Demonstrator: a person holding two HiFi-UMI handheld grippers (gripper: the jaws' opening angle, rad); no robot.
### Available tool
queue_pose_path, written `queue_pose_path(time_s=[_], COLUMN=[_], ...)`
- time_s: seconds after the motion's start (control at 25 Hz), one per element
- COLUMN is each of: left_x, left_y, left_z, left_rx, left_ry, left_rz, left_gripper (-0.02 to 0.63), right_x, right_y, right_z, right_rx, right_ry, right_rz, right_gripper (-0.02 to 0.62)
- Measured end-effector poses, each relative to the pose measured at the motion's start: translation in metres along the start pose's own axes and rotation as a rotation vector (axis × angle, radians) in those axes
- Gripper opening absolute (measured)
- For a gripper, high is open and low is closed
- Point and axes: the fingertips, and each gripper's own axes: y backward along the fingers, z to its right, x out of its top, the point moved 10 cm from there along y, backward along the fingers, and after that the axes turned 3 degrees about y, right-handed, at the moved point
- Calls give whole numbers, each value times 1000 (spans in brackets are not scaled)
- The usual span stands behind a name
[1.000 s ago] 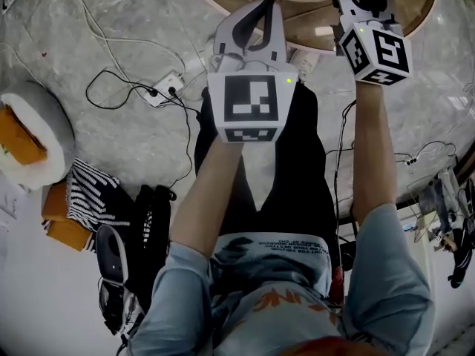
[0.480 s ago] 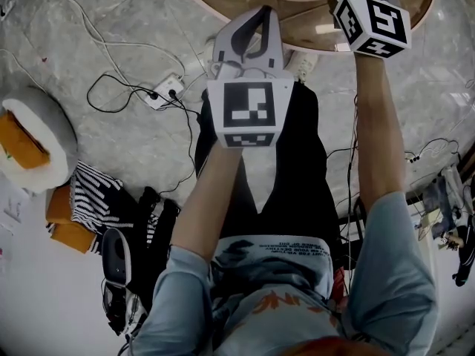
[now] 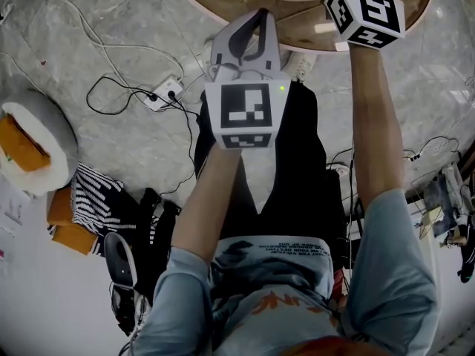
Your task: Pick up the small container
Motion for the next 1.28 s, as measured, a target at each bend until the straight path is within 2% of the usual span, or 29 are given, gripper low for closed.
queue_pose_path(time_s=[0.12,0.32,0.6,0.76,0.96,1.28], left_x=[-1,-2,-5,-3,15,74], left_y=[-1,2,9,11,21,63], left_z=[1,5,6,3,11,53], left_rx=[-1,-4,2,9,19,18], left_ry=[-2,-4,-6,-7,-18,-37], left_rz=[-1,1,0,10,53,157], left_gripper=[23,23,23,23,23,23], right_x=[0,5,13,20,55,136], right_y=[-1,1,7,16,37,100], right_z=[0,2,-1,-4,-1,22], right_rx=[-20,-45,-25,0,8,12], right_ry=[-17,-114,-102,-102,-117,-88], right_rz=[-11,-22,-92,-72,-11,37], right_gripper=[187,153,152,152,152,152])
